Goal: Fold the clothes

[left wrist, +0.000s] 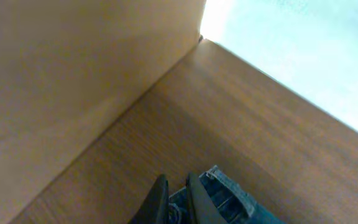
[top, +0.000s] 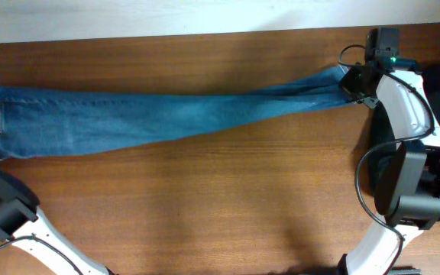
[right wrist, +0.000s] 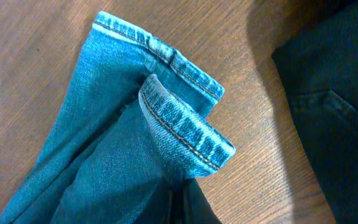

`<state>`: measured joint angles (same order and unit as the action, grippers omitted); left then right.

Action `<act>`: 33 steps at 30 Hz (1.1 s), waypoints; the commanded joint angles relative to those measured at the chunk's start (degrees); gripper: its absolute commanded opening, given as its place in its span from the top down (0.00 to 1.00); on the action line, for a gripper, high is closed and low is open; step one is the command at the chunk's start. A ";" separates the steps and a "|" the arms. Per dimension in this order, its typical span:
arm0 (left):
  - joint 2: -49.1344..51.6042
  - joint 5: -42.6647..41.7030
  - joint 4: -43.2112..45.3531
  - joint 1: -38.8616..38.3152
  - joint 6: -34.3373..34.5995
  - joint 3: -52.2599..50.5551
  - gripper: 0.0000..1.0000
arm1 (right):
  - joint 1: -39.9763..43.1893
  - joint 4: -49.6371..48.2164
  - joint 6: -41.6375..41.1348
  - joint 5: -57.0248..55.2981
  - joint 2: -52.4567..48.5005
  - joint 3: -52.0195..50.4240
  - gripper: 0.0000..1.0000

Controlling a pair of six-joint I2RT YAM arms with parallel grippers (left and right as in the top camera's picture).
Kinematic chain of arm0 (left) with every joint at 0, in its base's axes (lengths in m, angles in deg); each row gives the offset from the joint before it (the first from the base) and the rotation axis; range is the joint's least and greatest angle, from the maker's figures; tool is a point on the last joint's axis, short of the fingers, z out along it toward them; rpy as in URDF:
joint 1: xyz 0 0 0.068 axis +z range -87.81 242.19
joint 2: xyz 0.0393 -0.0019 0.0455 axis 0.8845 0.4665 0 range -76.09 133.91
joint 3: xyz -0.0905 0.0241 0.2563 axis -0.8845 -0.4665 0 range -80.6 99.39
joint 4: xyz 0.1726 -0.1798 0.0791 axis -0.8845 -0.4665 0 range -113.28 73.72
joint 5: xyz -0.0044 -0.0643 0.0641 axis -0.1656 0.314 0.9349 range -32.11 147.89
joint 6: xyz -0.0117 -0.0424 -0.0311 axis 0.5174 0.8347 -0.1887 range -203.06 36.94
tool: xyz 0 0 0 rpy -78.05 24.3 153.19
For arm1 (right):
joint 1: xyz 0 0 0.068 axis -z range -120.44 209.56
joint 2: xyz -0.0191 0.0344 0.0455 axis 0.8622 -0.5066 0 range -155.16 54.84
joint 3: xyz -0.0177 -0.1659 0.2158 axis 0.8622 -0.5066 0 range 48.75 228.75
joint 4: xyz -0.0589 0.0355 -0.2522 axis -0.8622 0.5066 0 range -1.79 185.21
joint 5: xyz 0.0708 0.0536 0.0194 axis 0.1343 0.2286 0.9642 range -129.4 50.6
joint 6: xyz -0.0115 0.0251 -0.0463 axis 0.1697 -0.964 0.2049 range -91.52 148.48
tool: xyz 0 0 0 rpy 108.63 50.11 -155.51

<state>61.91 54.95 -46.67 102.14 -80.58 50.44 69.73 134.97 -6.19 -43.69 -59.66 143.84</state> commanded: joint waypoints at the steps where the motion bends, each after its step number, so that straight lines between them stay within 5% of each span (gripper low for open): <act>1: 2.75 1.55 2.12 -0.04 -0.11 0.98 0.96 | 0.33 0.31 -0.02 -3.96 -0.11 0.98 0.96; 33: 8.26 5.46 11.91 -2.19 -0.11 0.98 0.99 | -2.36 2.34 -0.04 -4.00 -0.11 0.92 0.96</act>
<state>67.96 56.48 -35.80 99.32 -80.58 50.44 68.86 137.49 -6.15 -44.67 -59.66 143.84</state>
